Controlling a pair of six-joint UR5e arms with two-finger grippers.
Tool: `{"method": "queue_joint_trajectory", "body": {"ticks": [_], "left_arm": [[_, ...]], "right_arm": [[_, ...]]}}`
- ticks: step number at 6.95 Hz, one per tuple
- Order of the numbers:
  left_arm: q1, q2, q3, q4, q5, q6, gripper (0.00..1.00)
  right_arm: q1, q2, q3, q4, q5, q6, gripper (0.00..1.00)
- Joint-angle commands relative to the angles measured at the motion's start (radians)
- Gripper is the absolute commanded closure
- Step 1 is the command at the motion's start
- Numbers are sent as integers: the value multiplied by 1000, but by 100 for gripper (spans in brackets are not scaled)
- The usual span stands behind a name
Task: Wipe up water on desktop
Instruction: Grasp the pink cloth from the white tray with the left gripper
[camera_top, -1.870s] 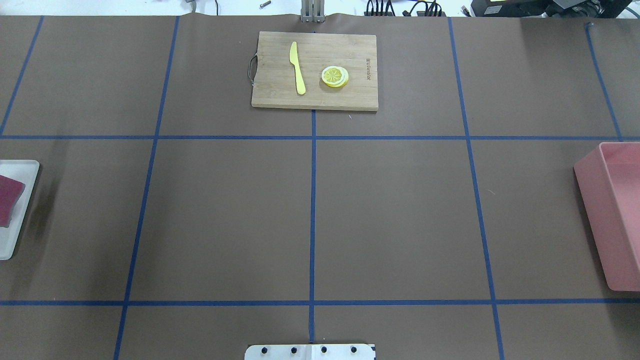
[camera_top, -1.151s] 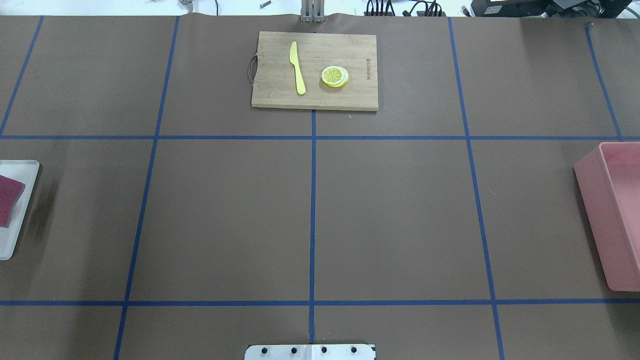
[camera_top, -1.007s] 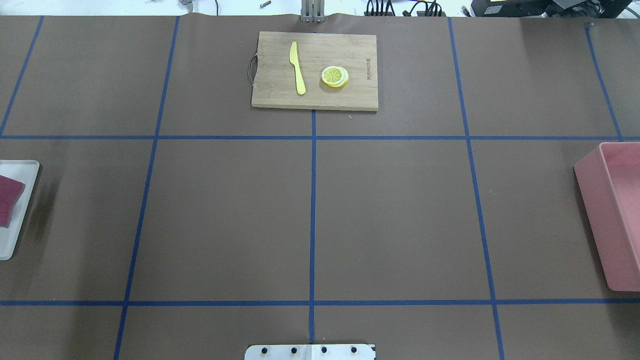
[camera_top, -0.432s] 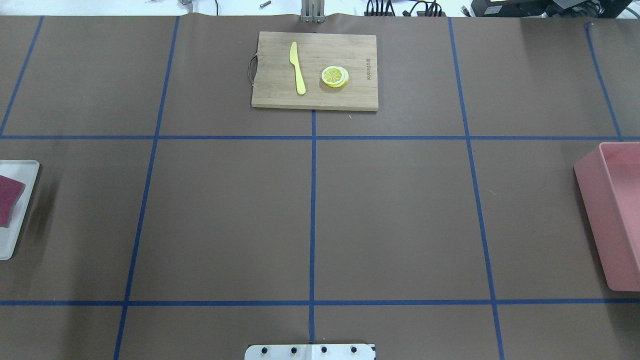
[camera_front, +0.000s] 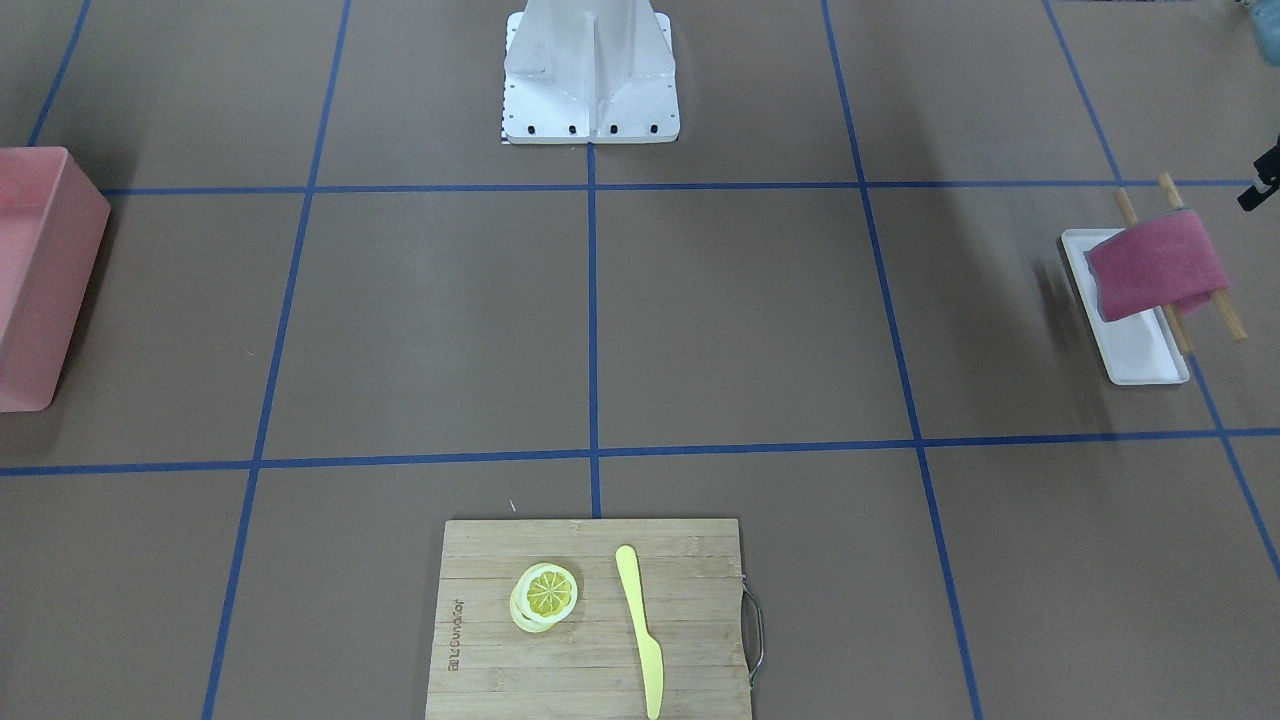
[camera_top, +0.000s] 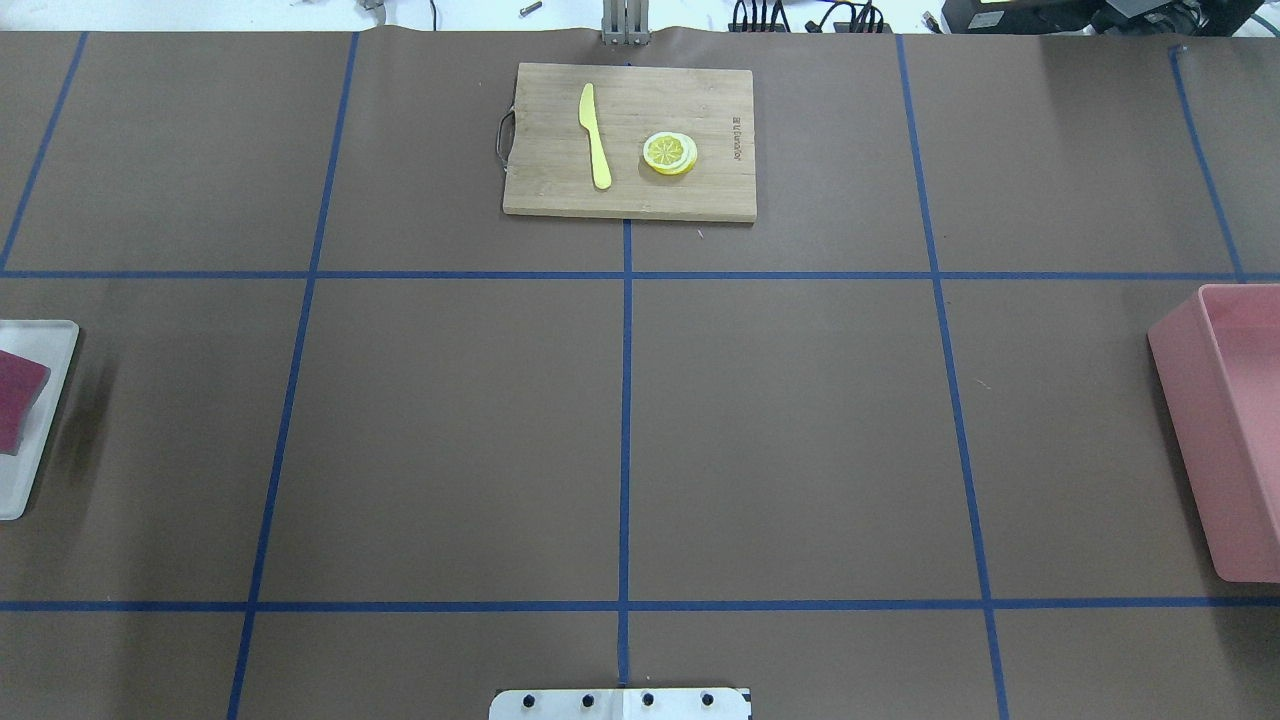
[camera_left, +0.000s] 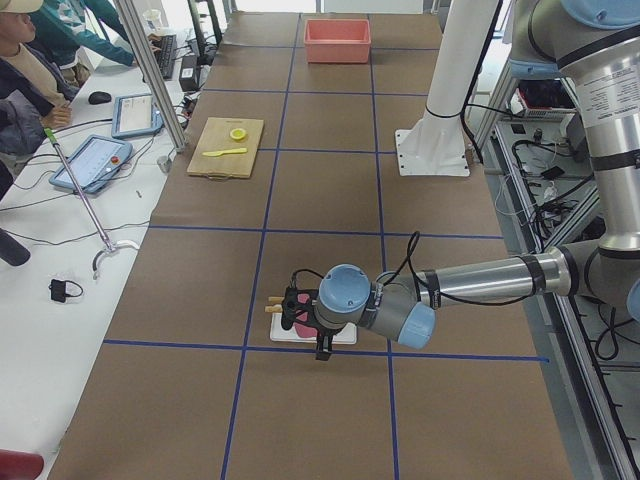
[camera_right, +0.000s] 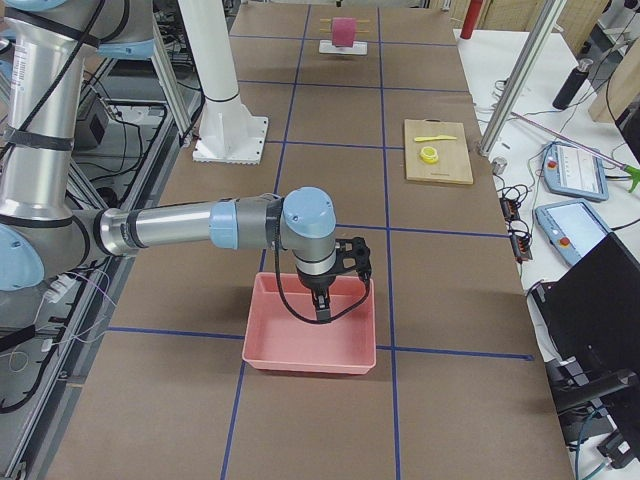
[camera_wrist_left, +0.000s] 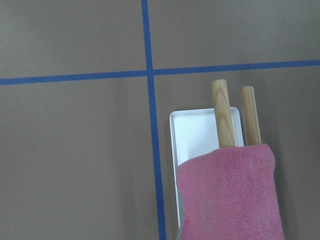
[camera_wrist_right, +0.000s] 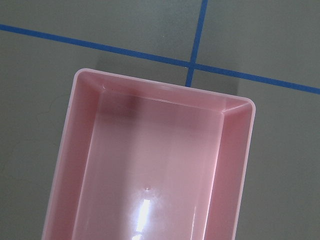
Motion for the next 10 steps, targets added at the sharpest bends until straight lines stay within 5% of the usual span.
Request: {"method": "queue_joint_trajectory", "body": {"ticks": [1, 10], "left_arm": [[2, -50, 19, 3, -7, -83, 2], [100, -109, 21, 29, 3, -177, 16]], "right_arm": [[-12, 1, -1, 1, 0, 0, 0], [-26, -13, -10, 0, 21, -2, 0]]}}
